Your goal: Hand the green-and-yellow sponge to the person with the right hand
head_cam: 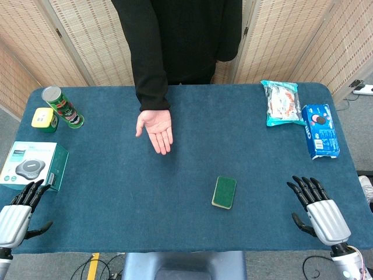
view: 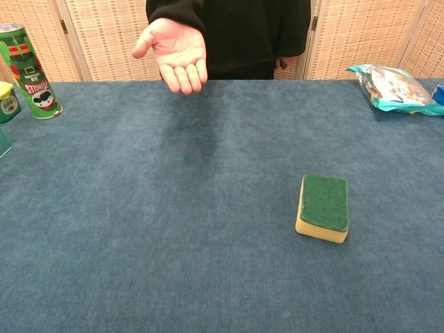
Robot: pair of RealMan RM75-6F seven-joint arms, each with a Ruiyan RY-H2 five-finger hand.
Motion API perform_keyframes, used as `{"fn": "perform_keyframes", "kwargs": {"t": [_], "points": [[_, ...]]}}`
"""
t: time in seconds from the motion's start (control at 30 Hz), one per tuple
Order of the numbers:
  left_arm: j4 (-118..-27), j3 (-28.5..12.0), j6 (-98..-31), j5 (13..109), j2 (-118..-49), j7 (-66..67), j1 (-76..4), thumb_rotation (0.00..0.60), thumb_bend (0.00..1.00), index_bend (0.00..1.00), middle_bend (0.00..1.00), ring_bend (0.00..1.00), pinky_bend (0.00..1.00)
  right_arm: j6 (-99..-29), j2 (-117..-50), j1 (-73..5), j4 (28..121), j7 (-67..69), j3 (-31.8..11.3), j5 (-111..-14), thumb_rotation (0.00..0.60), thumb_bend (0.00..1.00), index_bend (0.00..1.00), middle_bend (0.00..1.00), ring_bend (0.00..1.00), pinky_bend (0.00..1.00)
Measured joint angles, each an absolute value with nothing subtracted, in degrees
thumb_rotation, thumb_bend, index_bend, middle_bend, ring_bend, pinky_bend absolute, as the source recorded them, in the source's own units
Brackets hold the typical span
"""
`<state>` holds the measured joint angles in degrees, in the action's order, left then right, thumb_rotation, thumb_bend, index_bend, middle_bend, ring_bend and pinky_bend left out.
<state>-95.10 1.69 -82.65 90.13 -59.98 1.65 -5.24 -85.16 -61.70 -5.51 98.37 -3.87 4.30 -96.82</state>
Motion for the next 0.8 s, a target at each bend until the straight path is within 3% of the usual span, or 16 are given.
{"fn": "perform_keyframes", "kwargs": {"t": [0.33, 0.57, 0.8], "points": [[-95.18, 1.36, -82.74, 89.46, -59.47, -0.64, -5.24, 0.600, 0.26, 0.13, 0.08, 0.05, 0.25, -79.27, -61.30, -7.85, 98.82, -0.89, 4.68, -96.52, 0.600, 0.31, 0.06, 0.04, 0.01, 0.01], [-94.49, 0.33, -79.90, 85.67, -58.64, -3.93, -6.10, 0.600, 0.26, 0.13, 0.08, 0.05, 0.25, -66.75, -60.53, -14.38, 102.09, -0.08, 3.77, -93.69, 0.600, 0.31, 0.04, 0.02, 0.00, 0.00], [-93.64, -0.27, -77.87, 83.02, -57.80, -6.56, -6.50, 0.600, 0.26, 0.13, 0.08, 0.05, 0.25, -55.12, -62.49, -21.83, 106.21, -4.77, 0.44, -84.48, 0.600, 0.30, 0.04, 0.02, 0.00, 0.00]]}}
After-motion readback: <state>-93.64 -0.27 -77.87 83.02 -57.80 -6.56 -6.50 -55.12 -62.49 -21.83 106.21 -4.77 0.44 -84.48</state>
